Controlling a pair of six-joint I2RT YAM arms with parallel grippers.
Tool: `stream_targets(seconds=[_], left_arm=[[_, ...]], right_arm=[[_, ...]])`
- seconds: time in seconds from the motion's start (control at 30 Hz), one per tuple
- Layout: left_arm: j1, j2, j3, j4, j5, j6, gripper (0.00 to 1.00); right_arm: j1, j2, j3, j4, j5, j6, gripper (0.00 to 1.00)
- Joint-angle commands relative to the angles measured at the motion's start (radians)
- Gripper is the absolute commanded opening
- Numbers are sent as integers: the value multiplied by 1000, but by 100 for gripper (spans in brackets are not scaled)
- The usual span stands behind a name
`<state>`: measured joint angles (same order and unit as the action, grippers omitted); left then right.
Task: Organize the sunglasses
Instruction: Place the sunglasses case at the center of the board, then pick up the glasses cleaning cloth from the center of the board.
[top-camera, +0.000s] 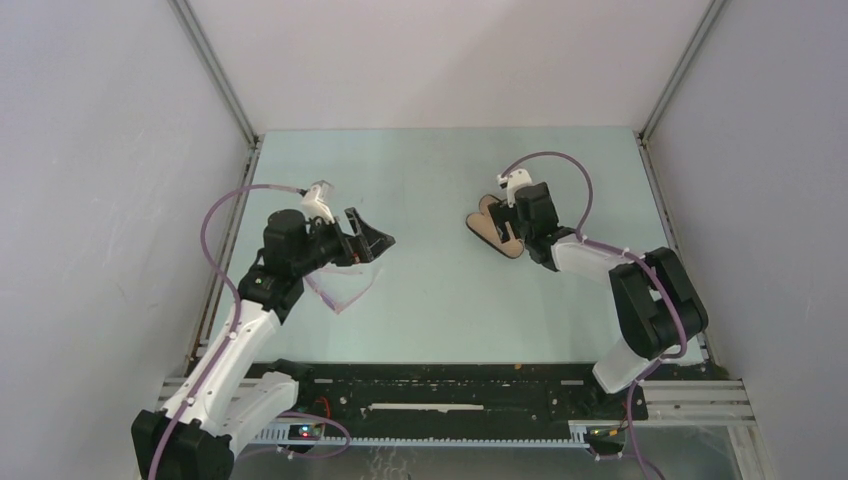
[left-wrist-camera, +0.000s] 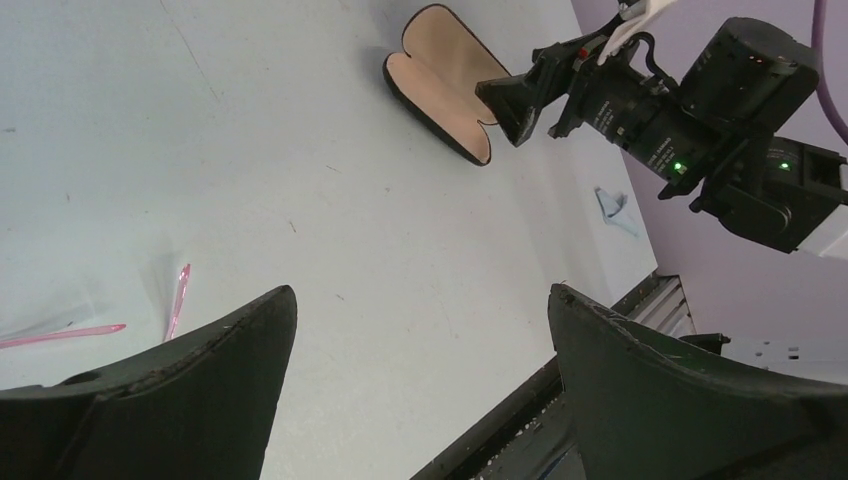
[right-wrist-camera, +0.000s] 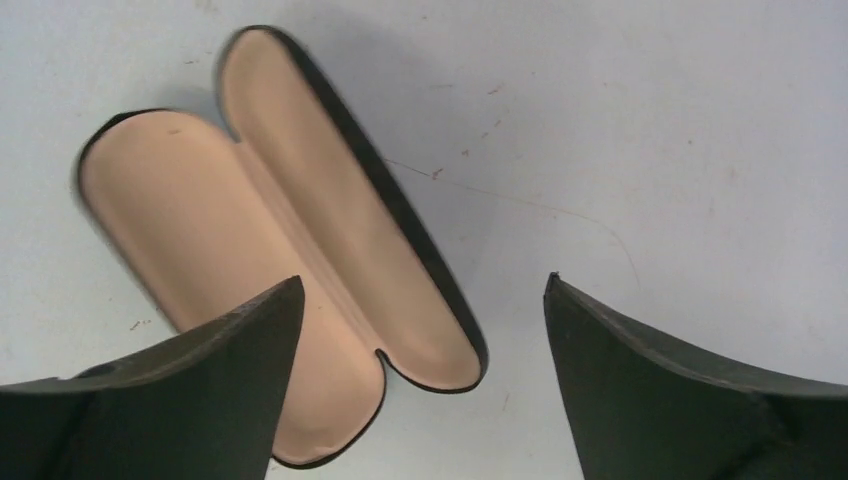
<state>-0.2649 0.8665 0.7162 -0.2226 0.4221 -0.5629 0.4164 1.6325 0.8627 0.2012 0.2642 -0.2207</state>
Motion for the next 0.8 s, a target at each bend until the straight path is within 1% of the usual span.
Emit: stream_targets(seconds=[0.0, 0.03, 0.07, 0.17, 0.2, 0.27, 0.3, 0.33, 0.4, 0.5, 0.6, 0.67, 0.77], left_arm=[[8, 14, 43, 26, 29, 28, 100], [8, 18, 47, 25, 31, 29, 100], [9, 19, 50, 27, 33, 29, 100], [8, 24, 56, 33, 34, 27, 100], [8, 27, 56, 34, 35, 28, 100], [7, 28, 54, 35, 28, 29, 100], [8, 31, 50, 37, 25, 29, 100], [8, 34, 44, 41, 25, 28, 100], [8, 47, 34, 58, 30, 20, 100], [8, 76, 37, 66, 56, 15, 100], [8, 87, 52, 58, 65, 17, 100], [7, 89, 62, 54, 66, 19, 100], [8, 99, 78, 35, 65, 22, 100]], right_arm=[[-7, -108, 2, -14, 99, 72, 100], [-12, -136, 4, -38, 136, 109, 100], [-19, -169, 10, -75, 171, 186, 100], [-83, -276, 12, -217, 175, 367, 100], [-121, -319, 10, -286, 194, 460, 100], [-213, -364, 9, -466, 256, 728, 100], [-286, -389, 6, -589, 248, 827, 100], [-341, -399, -2, -642, 206, 874, 100], [-431, -409, -35, -685, 139, 893, 100], [-528, -413, -89, -728, 108, 906, 100], [-628, -433, -156, -718, 64, 945, 99], [-685, -434, -192, -703, 58, 963, 94], [-735, -410, -209, -706, 110, 988, 87]])
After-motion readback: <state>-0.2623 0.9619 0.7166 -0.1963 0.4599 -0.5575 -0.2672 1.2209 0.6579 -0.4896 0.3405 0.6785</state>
